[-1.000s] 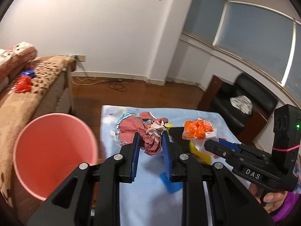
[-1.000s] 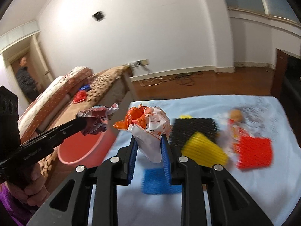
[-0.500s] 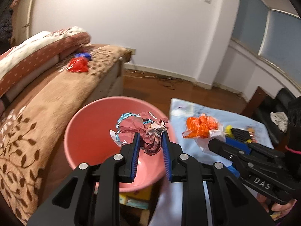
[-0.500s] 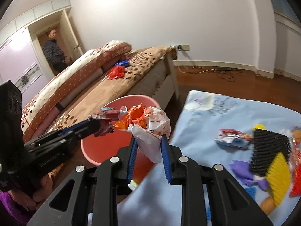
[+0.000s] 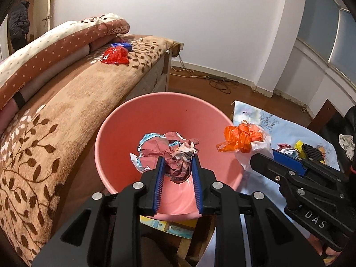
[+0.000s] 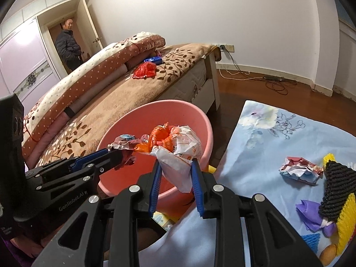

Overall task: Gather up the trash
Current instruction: 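Carry the paper over the pink bucket and open the left tool, then bring the left tool back over the sheet toward the foam nets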

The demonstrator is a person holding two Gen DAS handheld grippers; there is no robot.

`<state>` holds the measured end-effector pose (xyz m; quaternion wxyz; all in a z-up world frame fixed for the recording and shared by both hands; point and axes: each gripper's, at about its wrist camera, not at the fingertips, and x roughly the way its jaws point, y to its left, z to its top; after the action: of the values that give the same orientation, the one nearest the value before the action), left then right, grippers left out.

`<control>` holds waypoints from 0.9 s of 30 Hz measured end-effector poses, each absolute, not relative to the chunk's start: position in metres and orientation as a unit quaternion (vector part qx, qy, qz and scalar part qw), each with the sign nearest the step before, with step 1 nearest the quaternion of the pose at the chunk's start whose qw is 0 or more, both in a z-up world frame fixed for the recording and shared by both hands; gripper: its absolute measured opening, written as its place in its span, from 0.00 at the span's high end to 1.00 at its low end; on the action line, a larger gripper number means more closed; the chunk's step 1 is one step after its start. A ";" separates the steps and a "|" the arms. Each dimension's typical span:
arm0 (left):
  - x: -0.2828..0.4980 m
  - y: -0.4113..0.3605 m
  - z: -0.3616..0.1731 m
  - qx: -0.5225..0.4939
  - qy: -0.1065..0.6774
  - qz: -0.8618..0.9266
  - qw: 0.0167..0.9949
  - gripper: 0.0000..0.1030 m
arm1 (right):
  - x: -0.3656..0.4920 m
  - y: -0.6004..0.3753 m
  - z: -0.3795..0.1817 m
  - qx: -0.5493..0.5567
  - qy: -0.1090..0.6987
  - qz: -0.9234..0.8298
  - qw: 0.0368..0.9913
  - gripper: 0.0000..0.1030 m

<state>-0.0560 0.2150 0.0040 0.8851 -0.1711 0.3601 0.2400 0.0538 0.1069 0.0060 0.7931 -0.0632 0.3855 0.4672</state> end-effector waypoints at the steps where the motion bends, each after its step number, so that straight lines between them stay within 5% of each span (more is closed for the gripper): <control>1: -0.056 0.216 0.003 -0.172 0.361 0.241 0.884 0.77 | 0.054 0.110 0.005 -0.065 0.387 0.468 0.792 0.75; 12: -0.056 0.226 -0.003 -0.180 0.370 0.255 0.875 0.66 | 0.054 0.131 -0.001 -0.084 0.385 0.471 0.789 0.72; 19: -0.057 0.231 -0.004 -0.190 0.365 0.255 0.875 0.58 | 0.058 0.132 -0.002 -0.081 0.383 0.467 0.793 0.53; 27: -0.056 0.229 0.001 -0.195 0.359 0.244 0.879 0.57 | 0.065 0.115 0.004 -0.061 0.377 0.462 0.801 0.48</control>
<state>-0.0564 0.2285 0.0010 0.8794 -0.1954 0.3593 0.2437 0.0646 0.1149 0.0041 0.8007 -0.0615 0.3765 0.4619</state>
